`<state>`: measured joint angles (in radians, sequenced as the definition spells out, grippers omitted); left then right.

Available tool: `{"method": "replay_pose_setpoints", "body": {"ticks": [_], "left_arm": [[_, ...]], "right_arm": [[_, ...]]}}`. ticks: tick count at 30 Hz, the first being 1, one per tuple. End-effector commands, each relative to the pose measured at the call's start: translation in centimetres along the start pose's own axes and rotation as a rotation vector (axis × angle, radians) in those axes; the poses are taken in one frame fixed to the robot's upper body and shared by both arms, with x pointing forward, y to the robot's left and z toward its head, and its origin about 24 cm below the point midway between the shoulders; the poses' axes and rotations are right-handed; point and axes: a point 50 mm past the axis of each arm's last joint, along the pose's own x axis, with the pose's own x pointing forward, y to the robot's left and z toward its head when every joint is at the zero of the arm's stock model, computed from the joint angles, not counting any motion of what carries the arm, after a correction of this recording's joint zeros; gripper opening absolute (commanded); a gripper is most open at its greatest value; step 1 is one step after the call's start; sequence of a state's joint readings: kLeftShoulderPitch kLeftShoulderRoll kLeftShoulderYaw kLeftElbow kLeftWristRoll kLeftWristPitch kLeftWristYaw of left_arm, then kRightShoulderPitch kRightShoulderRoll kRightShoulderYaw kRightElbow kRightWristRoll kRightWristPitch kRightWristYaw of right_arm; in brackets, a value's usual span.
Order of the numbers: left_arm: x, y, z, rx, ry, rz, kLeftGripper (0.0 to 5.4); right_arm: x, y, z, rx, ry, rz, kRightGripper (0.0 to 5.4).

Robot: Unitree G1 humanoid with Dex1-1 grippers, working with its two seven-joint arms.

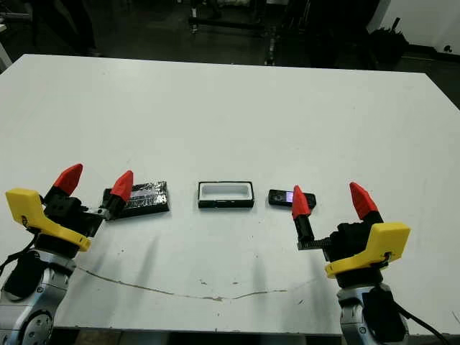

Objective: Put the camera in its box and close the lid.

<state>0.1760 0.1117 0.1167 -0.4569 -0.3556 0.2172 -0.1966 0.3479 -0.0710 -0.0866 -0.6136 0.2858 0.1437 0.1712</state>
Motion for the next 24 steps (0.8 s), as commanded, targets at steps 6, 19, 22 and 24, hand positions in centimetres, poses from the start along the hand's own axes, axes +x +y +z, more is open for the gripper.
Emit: {"method": "replay_pose_setpoints", "body": {"ticks": [6, 19, 22, 24], "left_arm": [[0.0, -0.1, 0.0, -0.014, 0.008, -0.003, 5.4], [-0.1, -0.4, -0.3, -0.014, 0.017, -0.005, 5.4], [0.0, -0.5, -0.3, -0.017, 0.022, -0.003, 5.4], [0.0, -0.5, -0.3, -0.025, 0.019, 0.006, 5.4]], "right_arm": [[-0.1, -0.3, -0.2, -0.007, 0.021, 0.005, 5.39], [7.6, -8.7, 9.5, -0.464, 0.126, 0.52, 5.39], [10.0, -9.6, 11.2, -0.554, 0.225, 0.681, 5.39], [11.1, -9.6, 11.8, -0.577, 0.296, 0.771, 5.39]]}}
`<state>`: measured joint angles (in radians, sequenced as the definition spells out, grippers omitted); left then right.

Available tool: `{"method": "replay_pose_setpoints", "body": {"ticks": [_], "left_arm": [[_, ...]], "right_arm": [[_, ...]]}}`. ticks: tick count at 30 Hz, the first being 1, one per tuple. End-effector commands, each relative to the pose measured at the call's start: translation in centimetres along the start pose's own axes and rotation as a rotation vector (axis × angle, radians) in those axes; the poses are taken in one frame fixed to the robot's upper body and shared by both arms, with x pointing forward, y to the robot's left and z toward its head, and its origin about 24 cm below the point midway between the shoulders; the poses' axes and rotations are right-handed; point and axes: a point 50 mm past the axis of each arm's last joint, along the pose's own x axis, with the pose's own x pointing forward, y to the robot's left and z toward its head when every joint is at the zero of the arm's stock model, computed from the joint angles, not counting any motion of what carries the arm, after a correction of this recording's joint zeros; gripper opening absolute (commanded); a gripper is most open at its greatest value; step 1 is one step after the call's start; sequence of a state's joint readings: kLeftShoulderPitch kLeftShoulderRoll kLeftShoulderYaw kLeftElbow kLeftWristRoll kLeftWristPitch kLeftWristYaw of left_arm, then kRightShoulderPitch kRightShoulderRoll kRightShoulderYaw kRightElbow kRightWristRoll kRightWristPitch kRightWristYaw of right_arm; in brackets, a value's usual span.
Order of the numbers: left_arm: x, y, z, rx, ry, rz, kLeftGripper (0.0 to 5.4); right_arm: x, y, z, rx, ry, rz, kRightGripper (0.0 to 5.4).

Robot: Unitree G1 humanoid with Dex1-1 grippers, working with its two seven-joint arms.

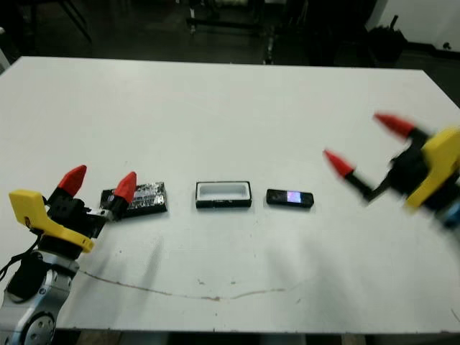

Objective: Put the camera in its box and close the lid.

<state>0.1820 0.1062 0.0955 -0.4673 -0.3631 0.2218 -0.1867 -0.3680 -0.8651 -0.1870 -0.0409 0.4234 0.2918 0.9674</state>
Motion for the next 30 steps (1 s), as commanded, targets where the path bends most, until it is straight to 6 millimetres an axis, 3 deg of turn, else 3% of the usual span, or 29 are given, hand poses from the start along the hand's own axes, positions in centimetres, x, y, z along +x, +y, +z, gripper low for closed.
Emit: {"method": "replay_pose_setpoints", "body": {"ticks": [1, 11, 24, 30], "left_arm": [[0.1, 0.0, -0.2, -0.008, 0.014, 0.019, 5.4], [0.3, 0.0, -0.1, -0.021, 0.009, 0.017, 5.4], [0.3, 0.1, -0.1, 0.006, 0.012, 0.022, 5.4], [0.2, 0.1, -0.1, 0.007, 0.014, 0.018, 5.4]], "right_arm": [[0.9, -1.6, 0.5, -0.022, 0.103, 0.173, 5.39], [5.3, -2.0, -1.2, 0.031, 0.315, 0.572, 5.39], [8.9, -0.8, -4.3, -0.053, 0.422, 0.7, 5.39], [10.3, 0.2, -5.2, -0.011, 0.452, 0.697, 5.39]]}}
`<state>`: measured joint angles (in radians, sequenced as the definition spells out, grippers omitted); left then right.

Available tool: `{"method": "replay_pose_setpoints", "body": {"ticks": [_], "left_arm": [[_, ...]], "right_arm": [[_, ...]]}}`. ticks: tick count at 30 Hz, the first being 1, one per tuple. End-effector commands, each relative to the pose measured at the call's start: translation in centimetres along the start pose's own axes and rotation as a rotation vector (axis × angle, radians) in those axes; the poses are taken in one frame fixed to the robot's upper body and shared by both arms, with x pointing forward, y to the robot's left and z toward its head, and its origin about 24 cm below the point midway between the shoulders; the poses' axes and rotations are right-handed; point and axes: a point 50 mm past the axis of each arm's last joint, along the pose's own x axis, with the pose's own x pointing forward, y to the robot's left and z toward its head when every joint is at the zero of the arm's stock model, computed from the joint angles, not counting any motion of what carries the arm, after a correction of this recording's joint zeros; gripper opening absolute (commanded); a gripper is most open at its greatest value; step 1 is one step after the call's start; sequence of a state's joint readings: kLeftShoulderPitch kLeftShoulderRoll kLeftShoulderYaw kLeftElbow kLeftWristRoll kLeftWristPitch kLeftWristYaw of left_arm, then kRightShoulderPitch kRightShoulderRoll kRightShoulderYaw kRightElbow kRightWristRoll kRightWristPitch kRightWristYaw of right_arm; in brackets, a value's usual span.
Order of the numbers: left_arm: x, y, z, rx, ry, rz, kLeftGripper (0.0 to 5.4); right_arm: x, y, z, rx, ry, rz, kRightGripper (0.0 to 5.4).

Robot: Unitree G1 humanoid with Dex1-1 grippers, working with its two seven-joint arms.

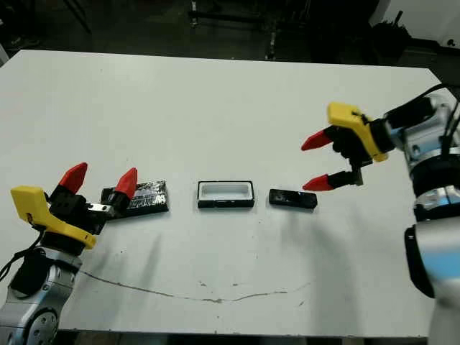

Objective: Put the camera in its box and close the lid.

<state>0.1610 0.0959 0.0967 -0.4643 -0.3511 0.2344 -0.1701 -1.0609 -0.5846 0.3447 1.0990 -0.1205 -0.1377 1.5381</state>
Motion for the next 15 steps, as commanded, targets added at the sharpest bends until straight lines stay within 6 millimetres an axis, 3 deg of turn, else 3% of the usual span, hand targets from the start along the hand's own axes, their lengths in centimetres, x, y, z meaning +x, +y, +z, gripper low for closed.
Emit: {"method": "replay_pose_setpoints", "body": {"ticks": [1, 9, 15], "left_arm": [[-0.2, 0.1, -0.3, -0.007, 0.018, 0.002, 5.4], [-0.3, 0.1, -0.3, 0.007, 0.023, 0.014, 5.4], [-0.4, 0.0, -0.5, -0.025, 0.024, 0.009, 5.4]], "right_arm": [[0.9, -0.2, 0.4, 0.015, -0.019, -0.006, 5.39], [2.8, 0.0, 1.0, 0.024, -0.059, 0.039, 5.39], [3.1, 0.1, 1.2, 0.011, -0.042, 0.062, 5.39]]}}
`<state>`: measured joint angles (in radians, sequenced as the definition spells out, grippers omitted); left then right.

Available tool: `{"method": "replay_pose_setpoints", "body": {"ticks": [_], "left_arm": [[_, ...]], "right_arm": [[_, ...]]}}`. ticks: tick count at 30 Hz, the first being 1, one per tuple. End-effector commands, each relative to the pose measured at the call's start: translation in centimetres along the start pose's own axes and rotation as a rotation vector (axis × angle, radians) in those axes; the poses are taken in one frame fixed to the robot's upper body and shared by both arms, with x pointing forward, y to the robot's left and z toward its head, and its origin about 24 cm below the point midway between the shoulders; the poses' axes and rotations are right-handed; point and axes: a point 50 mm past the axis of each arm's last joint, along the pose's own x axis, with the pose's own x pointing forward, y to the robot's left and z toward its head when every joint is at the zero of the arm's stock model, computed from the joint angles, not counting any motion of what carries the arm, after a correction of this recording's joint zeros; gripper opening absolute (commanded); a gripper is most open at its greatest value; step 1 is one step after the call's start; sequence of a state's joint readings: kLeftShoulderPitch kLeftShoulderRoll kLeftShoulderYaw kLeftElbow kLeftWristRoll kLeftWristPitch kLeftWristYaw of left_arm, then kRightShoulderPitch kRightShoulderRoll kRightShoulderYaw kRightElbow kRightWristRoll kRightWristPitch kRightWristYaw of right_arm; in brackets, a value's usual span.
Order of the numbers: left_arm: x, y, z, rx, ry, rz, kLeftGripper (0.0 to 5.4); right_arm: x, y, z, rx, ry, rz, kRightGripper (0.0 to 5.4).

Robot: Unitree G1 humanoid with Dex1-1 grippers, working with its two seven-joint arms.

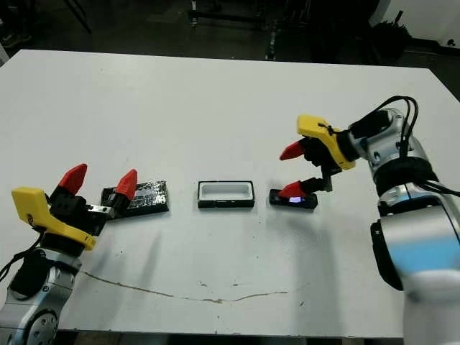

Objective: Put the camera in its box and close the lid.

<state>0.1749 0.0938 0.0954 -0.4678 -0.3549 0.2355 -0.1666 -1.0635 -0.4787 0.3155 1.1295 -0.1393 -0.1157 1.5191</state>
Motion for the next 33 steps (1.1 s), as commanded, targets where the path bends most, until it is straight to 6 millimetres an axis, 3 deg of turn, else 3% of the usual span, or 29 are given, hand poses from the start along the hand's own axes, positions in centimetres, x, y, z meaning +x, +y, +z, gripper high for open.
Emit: {"method": "replay_pose_setpoints", "body": {"ticks": [1, 16, 27, 33], "left_arm": [[-0.2, 0.0, -0.3, -0.017, 0.015, -0.001, 5.4], [-0.3, 0.1, -0.2, 0.0, 0.024, -0.001, 5.4], [-0.5, 0.0, -0.3, -0.005, 0.03, -0.005, 5.4], [-0.5, 0.0, -0.3, 0.002, 0.03, -0.007, 5.4]], "right_arm": [[0.0, 0.2, -0.2, -0.011, 0.013, 0.015, 5.39], [1.3, 1.0, -1.8, 0.0, 0.014, 0.04, 5.39], [2.0, 1.4, -1.8, -0.018, 0.026, 0.095, 5.39], [2.3, 1.4, -1.6, -0.111, 0.079, 0.081, 5.39]]}}
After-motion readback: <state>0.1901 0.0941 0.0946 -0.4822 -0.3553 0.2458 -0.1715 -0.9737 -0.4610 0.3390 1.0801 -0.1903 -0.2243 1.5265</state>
